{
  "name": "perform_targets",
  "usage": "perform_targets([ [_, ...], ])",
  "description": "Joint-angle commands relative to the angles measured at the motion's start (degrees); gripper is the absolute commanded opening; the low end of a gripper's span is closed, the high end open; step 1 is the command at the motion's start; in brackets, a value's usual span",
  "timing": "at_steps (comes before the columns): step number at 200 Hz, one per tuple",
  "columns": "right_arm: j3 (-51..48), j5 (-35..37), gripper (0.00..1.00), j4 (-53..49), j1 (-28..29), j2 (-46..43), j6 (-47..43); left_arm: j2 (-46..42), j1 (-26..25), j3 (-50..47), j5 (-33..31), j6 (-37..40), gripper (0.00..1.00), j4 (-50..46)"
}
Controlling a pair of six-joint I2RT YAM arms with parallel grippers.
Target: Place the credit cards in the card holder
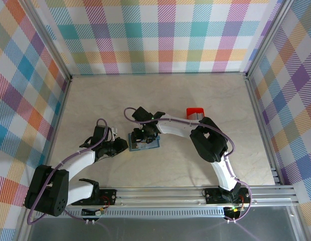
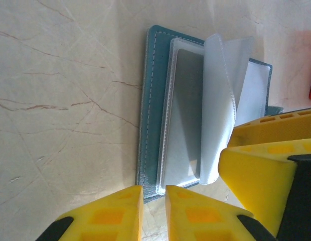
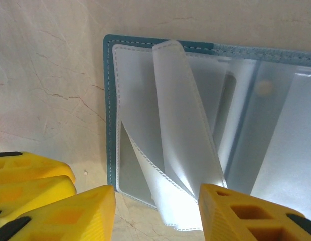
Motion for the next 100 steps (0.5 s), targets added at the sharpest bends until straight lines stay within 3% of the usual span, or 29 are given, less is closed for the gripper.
perform_targets([
  [1, 1.0, -1.7, 0.48, 1.3, 0.4, 0.6, -0.7, -1.4, 1.0, -0.2, 0.8, 0.8, 0.19, -1.2],
  [100, 0.1, -3.7, 0.52, 3.3, 0.3, 0.5, -0.4, -2.6, 1.7, -0.3, 0.5, 0.4, 0.19, -2.4],
])
